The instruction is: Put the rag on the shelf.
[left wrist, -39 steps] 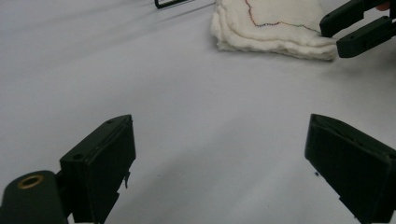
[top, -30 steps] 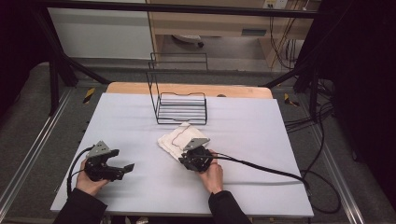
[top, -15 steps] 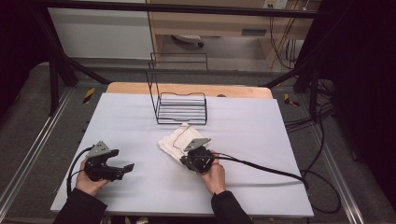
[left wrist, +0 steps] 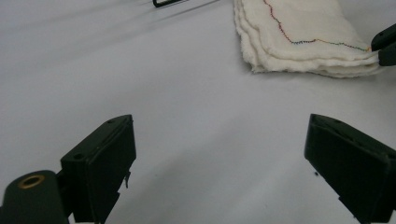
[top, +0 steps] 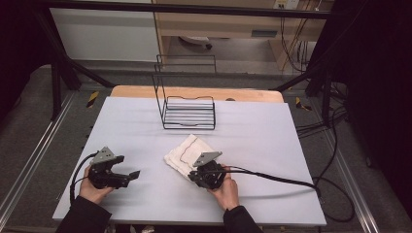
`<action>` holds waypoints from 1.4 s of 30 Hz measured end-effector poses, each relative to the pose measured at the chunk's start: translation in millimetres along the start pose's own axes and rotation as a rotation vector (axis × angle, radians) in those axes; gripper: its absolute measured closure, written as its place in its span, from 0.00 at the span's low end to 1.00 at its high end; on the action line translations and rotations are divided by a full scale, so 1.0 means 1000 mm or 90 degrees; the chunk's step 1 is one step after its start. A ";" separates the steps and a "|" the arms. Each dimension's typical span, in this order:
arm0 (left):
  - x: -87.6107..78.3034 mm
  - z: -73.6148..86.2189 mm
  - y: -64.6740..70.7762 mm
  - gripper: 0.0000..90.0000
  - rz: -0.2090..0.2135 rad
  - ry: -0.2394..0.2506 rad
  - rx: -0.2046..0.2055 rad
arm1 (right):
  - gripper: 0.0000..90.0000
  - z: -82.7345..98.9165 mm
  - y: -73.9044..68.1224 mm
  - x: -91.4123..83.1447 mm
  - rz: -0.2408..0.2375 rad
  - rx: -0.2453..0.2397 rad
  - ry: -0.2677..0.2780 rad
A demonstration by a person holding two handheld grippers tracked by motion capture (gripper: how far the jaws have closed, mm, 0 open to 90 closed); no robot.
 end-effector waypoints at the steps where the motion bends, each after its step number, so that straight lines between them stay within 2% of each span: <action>1: 0.000 0.000 0.000 0.10 0.000 0.003 -0.002 | 0.79 -0.001 0.000 0.000 -0.002 0.001 0.007; 4: 0.000 -0.001 0.001 0.10 0.000 0.003 -0.004 | 0.76 -0.003 0.001 -0.003 0.001 0.001 0.019; 7: 0.000 -0.002 0.002 0.10 0.000 0.000 -0.004 | 0.63 -0.005 0.007 -0.010 0.023 0.001 0.040; 9: 0.001 -0.003 0.003 0.10 0.000 0.000 -0.006 | 0.48 -0.002 0.016 -0.018 0.047 0.026 0.051; 10: 0.001 -0.003 0.003 0.10 -0.002 -0.002 -0.005 | 0.48 -0.002 0.016 -0.018 0.047 0.026 0.051; 11: 0.002 -0.003 0.003 0.09 -0.003 -0.002 -0.007 | 0.41 0.001 0.022 -0.024 0.058 0.042 0.060; 12: 0.002 -0.004 0.004 0.09 -0.003 -0.002 -0.007 | 0.41 0.001 0.022 -0.024 0.058 0.042 0.060; 13: 0.003 -0.005 0.004 0.09 -0.003 -0.003 -0.005 | 0.32 0.006 0.029 -0.028 0.073 0.049 0.060; 14: 0.003 -0.006 0.005 0.09 -0.003 -0.003 -0.004 | 0.32 0.006 0.029 -0.028 0.073 0.049 0.060; 21: 0.009 -0.014 0.014 0.09 0.004 -0.004 0.004 | 0.13 0.023 0.046 -0.046 0.120 0.090 0.061; 29: 0.019 -0.029 0.027 0.08 0.008 -0.002 0.018 | 0.03 0.047 0.061 -0.060 0.131 0.141 0.069; 35: 0.029 -0.040 0.038 0.08 0.014 -0.005 0.025 | 0.01 0.057 0.067 -0.065 0.144 0.155 0.067; 38: 0.036 -0.046 0.043 0.08 0.014 -0.011 0.032 | 0.01 0.060 0.070 -0.066 0.146 0.168 0.077; 42: 0.047 -0.055 0.047 0.08 0.014 -0.013 0.030 | 0.01 0.063 0.071 -0.067 0.149 0.165 0.074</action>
Point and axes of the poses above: each handheld gripper's, and its own axes: x roughly forward along the jaws, z roughly out of its underside, y roughly to its right, the point moved 4 cm from there along x, roughly forward along the jaws, and after that the axes turned 15 degrees about -x, right-handed, at the moved point
